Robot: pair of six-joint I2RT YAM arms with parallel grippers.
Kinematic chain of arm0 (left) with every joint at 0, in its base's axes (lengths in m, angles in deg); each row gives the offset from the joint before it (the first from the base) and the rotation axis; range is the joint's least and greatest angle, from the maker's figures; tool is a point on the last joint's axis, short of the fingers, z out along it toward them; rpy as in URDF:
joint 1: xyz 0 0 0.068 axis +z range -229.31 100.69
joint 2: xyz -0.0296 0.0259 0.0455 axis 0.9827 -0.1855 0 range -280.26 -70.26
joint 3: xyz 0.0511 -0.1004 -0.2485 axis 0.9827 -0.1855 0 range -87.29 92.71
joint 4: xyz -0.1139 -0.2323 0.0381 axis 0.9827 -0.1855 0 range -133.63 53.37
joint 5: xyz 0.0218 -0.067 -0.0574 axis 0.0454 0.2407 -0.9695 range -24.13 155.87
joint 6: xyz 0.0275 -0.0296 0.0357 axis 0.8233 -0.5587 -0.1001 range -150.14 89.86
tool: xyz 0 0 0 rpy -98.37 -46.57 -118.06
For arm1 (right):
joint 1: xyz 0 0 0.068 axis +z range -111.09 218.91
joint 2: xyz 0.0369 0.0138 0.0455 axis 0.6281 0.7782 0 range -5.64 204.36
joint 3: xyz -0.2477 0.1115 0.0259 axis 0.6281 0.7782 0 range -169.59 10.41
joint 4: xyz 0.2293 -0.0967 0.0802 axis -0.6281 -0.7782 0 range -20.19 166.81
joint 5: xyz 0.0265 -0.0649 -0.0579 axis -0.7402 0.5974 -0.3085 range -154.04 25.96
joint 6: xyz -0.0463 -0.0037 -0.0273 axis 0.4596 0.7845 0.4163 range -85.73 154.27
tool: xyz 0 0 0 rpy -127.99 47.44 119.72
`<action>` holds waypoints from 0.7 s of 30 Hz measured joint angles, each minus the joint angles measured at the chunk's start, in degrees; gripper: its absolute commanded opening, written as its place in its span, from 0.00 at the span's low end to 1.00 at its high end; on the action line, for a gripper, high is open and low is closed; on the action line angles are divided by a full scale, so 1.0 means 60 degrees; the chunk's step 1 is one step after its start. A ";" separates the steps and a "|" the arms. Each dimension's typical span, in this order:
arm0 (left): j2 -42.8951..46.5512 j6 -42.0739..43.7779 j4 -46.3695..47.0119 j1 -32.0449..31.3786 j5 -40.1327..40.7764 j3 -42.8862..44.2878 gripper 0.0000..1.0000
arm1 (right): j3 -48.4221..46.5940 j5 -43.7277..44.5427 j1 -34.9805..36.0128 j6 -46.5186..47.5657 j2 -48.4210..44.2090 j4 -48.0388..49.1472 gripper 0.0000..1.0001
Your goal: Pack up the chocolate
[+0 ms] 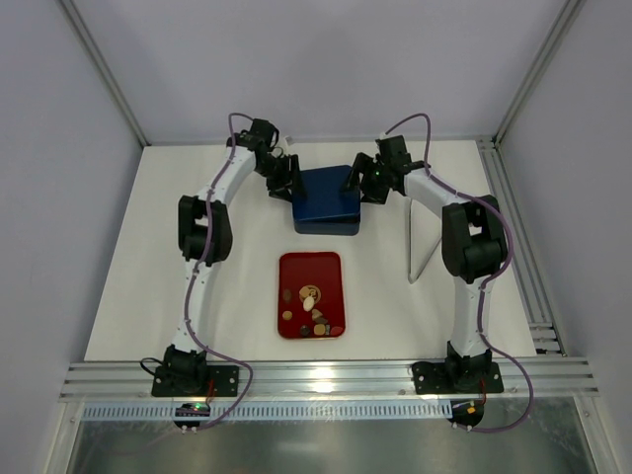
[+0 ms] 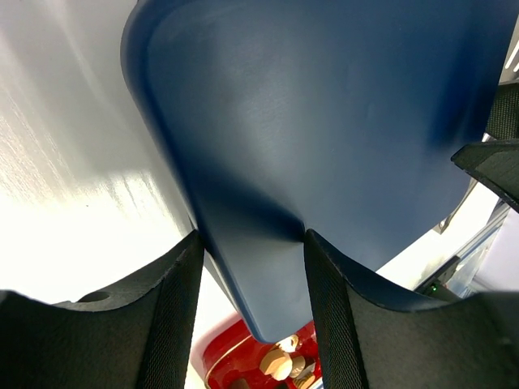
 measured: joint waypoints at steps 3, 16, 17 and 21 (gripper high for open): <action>0.0000 0.0095 -0.0015 -0.0047 0.0066 0.0029 0.52 | -0.0007 0.0036 0.0036 0.0040 0.0000 -0.0007 0.77; -0.0040 0.0204 -0.0200 -0.0186 0.0357 0.0226 0.55 | 0.0069 0.0335 0.0124 0.0146 -0.0058 -0.0055 0.67; -0.0040 0.0204 -0.0222 -0.0197 0.0393 0.0237 0.55 | 0.0124 0.0357 0.0131 0.0149 -0.0102 -0.0055 0.66; -0.0040 0.0215 -0.0262 -0.0233 0.0481 0.0277 0.56 | 0.0306 0.0441 0.0186 0.0175 -0.0273 -0.0076 0.65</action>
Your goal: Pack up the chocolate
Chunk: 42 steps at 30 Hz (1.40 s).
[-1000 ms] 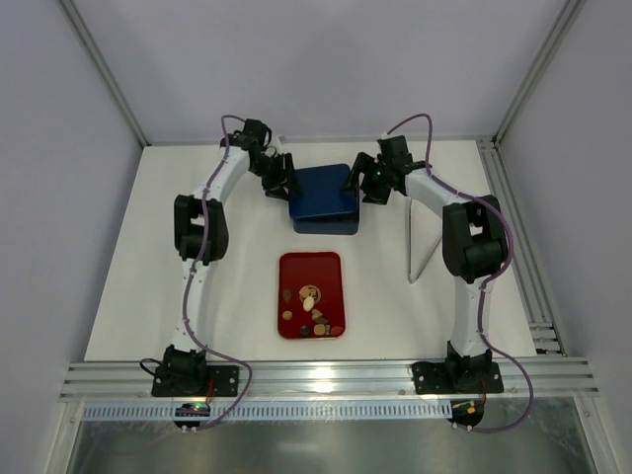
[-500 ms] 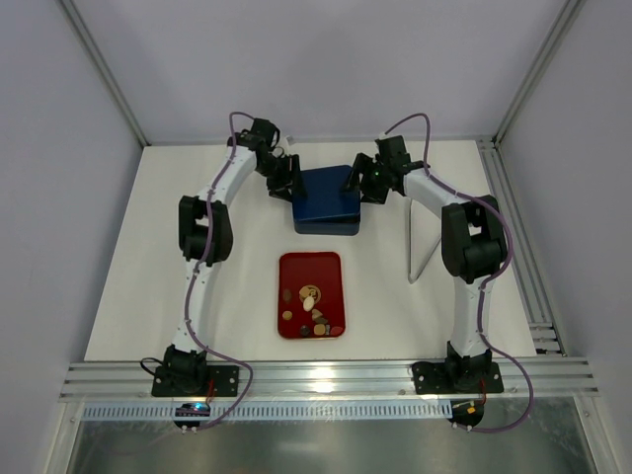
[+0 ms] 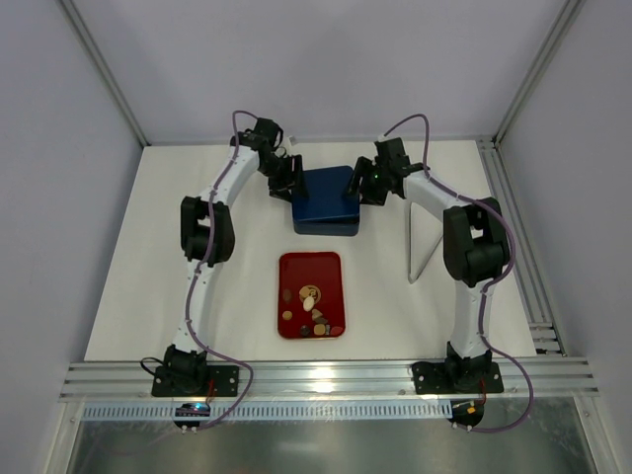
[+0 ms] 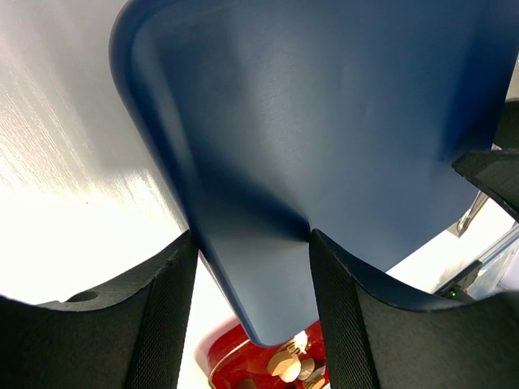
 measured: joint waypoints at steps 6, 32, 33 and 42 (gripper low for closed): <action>0.0000 0.0025 -0.0033 -0.0033 0.0095 0.0022 0.60 | 0.0193 0.0117 0.0138 0.0044 -0.0382 -0.0073 0.64; 0.0474 -0.0186 0.0688 -0.0193 0.0488 -0.0863 0.61 | 0.1202 -0.0186 0.0331 -0.0149 -0.1151 0.0222 0.61; 0.0517 -0.0211 0.0739 -0.0193 0.0517 -0.0940 0.61 | 0.1202 -0.0200 0.0331 -0.0153 -0.1151 0.0226 0.61; 0.0780 -0.0302 0.1129 -0.0204 0.0696 -0.1413 0.61 | 0.1300 -0.0273 0.0328 -0.0266 -0.1151 0.0364 0.60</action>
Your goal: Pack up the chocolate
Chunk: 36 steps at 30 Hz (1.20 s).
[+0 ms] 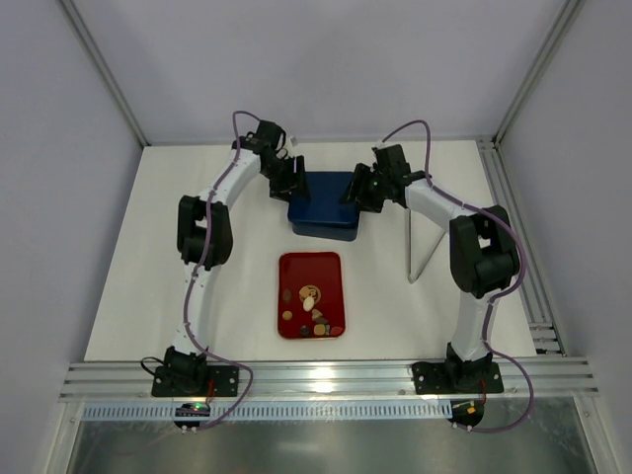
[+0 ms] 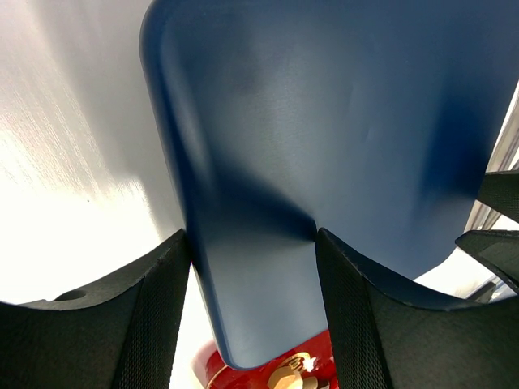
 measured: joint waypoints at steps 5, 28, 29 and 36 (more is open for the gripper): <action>0.0033 0.0011 0.0058 -0.0004 0.0051 -0.0044 0.61 | 0.0007 -0.0007 0.0000 -0.0033 0.0000 0.0007 0.59; 0.0266 0.0455 0.0415 -0.0044 0.0251 -0.0382 0.66 | 0.0102 -0.0066 -0.0022 -0.0098 0.0000 0.0120 0.56; 0.0306 0.0484 0.0470 -0.0044 0.0251 -0.0455 0.66 | 0.0102 -0.0066 -0.0022 -0.0102 0.0000 0.0138 0.54; 0.0554 0.0535 0.0790 -0.0047 0.0204 -0.0914 0.66 | 0.0182 -0.0066 -0.0025 -0.0102 0.0000 0.0233 0.48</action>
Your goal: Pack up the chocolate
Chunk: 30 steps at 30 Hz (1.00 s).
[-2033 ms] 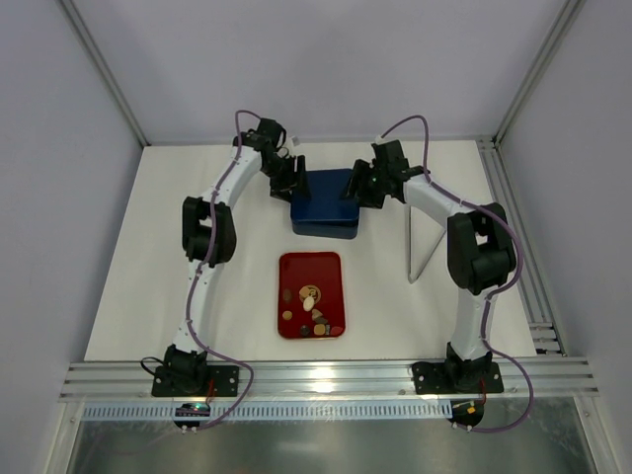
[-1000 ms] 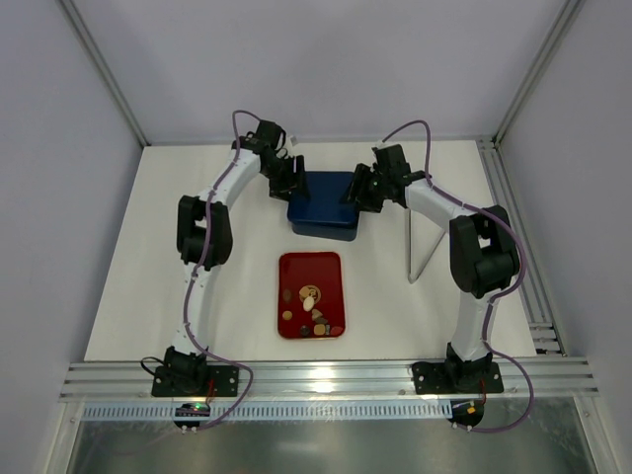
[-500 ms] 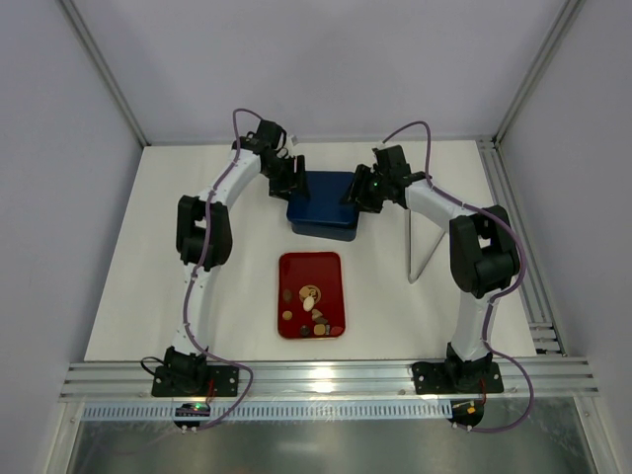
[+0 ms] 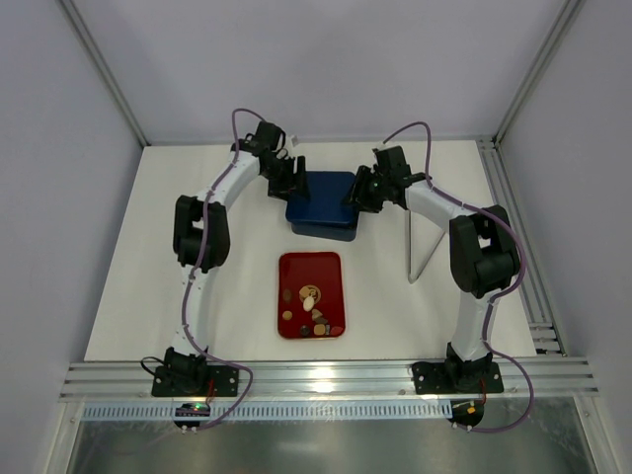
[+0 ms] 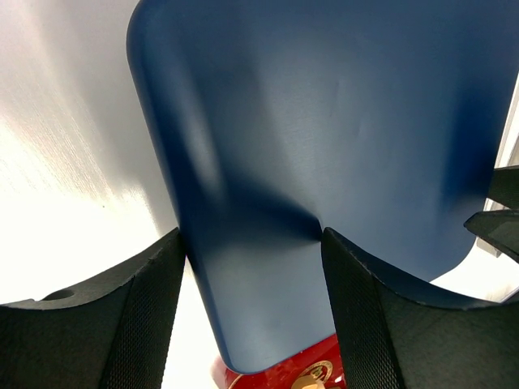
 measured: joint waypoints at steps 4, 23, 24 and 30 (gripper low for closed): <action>0.0095 -0.0004 0.0186 0.0004 0.0004 -0.0193 0.66 | 0.0102 0.0000 -0.0011 0.0004 -0.0004 0.0120 0.46; 0.0739 -0.0011 0.1147 -0.0182 0.0390 -0.1198 0.66 | 0.0856 0.0004 -0.0011 0.0004 -0.0645 0.0572 0.40; 0.0769 -0.0011 0.1206 -0.0186 0.0423 -0.1228 0.66 | 0.0889 -0.0004 -0.0011 0.0004 -0.0674 0.0619 0.40; 0.0871 -0.0004 0.1424 -0.0204 0.0601 -0.1395 0.66 | 0.1089 0.0007 0.0069 0.0007 -0.0787 0.0827 0.38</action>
